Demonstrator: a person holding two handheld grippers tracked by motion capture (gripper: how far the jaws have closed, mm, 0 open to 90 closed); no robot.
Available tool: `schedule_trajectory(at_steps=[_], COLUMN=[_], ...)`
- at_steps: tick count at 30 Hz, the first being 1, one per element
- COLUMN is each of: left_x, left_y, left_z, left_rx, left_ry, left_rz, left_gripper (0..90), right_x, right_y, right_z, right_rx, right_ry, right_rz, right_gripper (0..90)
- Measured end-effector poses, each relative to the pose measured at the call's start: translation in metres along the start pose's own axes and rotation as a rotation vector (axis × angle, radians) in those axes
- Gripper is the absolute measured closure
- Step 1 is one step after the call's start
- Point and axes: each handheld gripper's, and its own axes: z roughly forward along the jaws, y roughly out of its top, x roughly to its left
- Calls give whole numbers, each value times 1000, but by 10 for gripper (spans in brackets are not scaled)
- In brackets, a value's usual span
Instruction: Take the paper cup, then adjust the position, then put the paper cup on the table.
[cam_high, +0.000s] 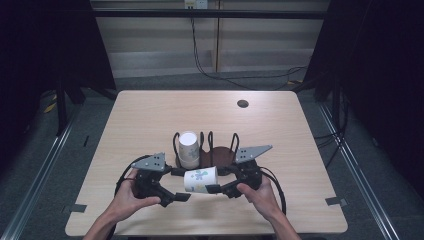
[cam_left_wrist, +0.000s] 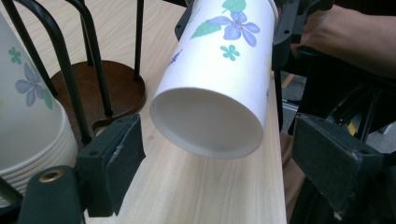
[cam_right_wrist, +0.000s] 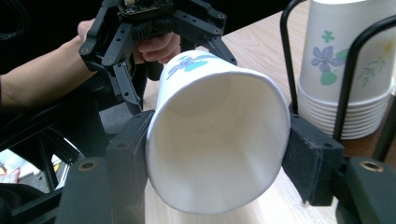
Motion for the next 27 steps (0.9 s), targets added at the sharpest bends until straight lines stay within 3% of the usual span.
schedule_trajectory(at_steps=[12, 27], left_x=[2, 5], left_y=[-2, -6], left_z=[-6, -12], left_rx=[5, -13], left_ry=[24, 53], left_rz=[5, 13], left_gripper=[170, 161], right_x=[-2, -6], right_y=[0, -3], right_z=[-10, -20], right_rx=[53, 73], right_ry=[-77, -116], right_rz=[33, 70], right_gripper=[317, 316])
